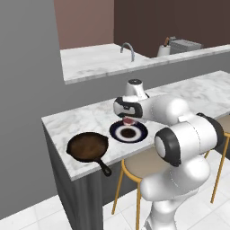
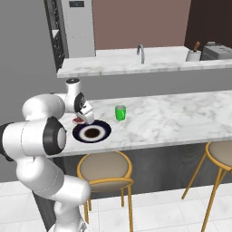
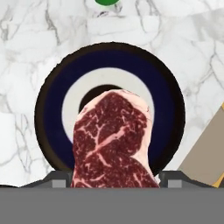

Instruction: Pick up the pan with the steak in it and place it on the dining table. Then place the steak on the plate.

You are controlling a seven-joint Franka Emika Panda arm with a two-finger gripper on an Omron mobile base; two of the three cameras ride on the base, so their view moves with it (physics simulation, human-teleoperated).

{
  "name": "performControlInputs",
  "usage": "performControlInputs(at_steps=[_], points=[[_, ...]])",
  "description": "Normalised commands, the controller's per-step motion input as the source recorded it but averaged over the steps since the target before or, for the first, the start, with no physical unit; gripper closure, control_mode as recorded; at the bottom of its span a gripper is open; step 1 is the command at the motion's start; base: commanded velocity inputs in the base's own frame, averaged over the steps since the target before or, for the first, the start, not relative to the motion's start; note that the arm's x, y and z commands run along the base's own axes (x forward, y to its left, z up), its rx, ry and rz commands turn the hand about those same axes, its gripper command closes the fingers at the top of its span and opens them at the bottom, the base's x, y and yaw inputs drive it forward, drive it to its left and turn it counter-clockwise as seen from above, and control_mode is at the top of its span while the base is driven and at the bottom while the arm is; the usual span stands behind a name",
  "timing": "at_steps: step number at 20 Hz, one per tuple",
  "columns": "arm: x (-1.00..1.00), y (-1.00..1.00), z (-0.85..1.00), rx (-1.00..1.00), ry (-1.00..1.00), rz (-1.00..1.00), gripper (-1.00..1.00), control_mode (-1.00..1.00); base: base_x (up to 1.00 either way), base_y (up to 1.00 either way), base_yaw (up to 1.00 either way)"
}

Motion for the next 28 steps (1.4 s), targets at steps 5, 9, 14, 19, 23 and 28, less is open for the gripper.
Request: performControlInputs(at_steps=[5, 9, 14, 19, 23, 28], points=[[0.01, 0.0, -0.19, 0.0, 0.0, 0.0, 1.0, -1.0, 0.0, 0.0, 0.0], [0.02, 0.0, -0.28, 0.0, 0.0, 0.0, 1.0, -1.0, 0.0, 0.0, 0.0], [0.02, 0.0, -0.27, 0.0, 0.0, 0.0, 1.0, -1.0, 0.0, 0.0, 0.0], [0.08, -0.07, -0.18, 0.0, -0.01, 0.0, 1.0, -1.0, 0.0, 0.0, 0.0], [0.11, -0.07, -0.15, 0.0, -0.02, 0.0, 1.0, -1.0, 0.0, 0.0, 0.0], [0.06, -0.05, -0.08, 0.0, -0.01, 0.0, 1.0, -1.0, 0.0, 0.0, 0.0]])
